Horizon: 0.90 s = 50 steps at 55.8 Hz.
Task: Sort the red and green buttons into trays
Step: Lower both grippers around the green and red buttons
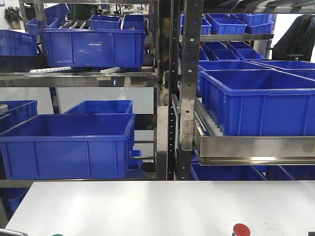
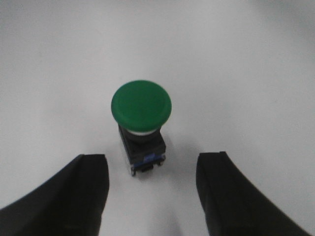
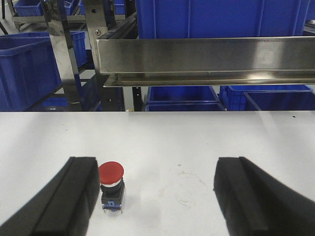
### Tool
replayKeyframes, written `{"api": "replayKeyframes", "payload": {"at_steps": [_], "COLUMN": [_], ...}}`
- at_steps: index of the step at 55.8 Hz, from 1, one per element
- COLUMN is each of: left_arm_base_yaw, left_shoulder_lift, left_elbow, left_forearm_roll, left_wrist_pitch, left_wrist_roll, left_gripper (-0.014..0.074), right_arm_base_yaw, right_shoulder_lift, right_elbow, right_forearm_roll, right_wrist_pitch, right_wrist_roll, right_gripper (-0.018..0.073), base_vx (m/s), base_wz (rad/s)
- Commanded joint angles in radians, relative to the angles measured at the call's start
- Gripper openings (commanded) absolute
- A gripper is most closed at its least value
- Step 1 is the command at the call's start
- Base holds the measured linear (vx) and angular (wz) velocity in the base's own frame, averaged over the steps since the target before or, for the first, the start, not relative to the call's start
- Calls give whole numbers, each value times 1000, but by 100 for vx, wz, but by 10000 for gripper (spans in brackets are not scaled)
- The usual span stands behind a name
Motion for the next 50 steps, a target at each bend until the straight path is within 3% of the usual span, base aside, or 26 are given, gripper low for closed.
{"api": "replayKeyframes", "payload": {"at_steps": [1,23,50], "left_arm_base_yaw": [-9,-9,-9], "left_shoulder_lift": [-7,109,190], "left_elbow": [-34,-280,-312], "left_forearm_roll": [-2,6,4], "left_wrist_pitch": [-138,115,119], "left_wrist_roll": [-9,-7,-8], "left_gripper": [525,525,525], "right_arm_base_yaw": [-5,-5,-5], "right_shoulder_lift": [3,3,3], "right_elbow": [-30,-30,-30], "right_forearm_roll": [-1,-1,-1], "right_wrist_pitch": [-92,-84,-84], "right_wrist_roll": [0,0,0], "right_gripper": [554,554,554], "base_vx": [0,0,0], "base_wz": [0,0,0]}}
